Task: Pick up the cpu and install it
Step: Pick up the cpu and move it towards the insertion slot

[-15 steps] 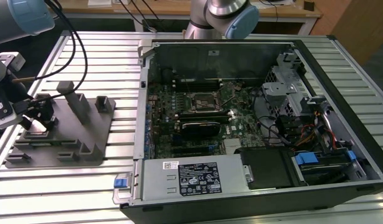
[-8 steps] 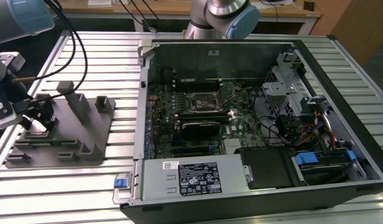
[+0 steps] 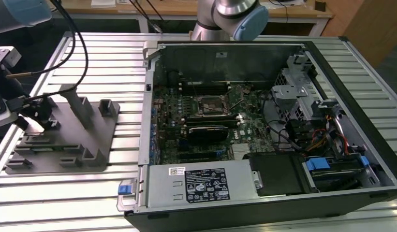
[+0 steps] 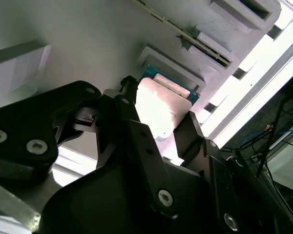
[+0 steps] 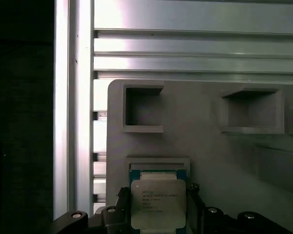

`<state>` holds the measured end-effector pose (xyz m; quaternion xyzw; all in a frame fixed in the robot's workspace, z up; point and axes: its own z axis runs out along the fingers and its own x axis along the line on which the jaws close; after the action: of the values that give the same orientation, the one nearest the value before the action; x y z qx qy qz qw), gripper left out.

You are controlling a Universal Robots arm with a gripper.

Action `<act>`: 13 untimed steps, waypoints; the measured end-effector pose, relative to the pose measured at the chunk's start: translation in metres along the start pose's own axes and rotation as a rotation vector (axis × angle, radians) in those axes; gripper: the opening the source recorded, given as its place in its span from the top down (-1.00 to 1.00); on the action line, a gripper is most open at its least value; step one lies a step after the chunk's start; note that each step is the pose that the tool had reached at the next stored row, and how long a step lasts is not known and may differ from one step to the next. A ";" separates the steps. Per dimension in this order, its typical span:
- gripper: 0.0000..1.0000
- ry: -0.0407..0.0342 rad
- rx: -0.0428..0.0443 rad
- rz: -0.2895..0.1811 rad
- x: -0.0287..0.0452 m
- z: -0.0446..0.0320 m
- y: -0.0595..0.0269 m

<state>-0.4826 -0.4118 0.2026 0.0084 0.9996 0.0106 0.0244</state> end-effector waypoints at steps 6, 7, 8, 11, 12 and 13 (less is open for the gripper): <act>-0.09 -0.0001 -0.0001 0.000 -0.0008 -0.0157 0.0004; -0.09 0.0000 -0.0001 0.000 -0.0009 -0.0185 0.0004; -0.09 -0.0001 -0.0002 0.000 -0.0010 -0.0212 0.0005; -0.09 -0.0001 -0.0001 0.000 -0.0014 -0.0291 0.0006; -0.09 -0.0002 -0.0001 0.000 -0.0015 -0.0317 0.0007; -0.09 -0.0001 -0.0001 0.000 -0.0017 -0.0344 0.0008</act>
<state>-0.4826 -0.4118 0.2371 0.0084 0.9996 0.0107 0.0244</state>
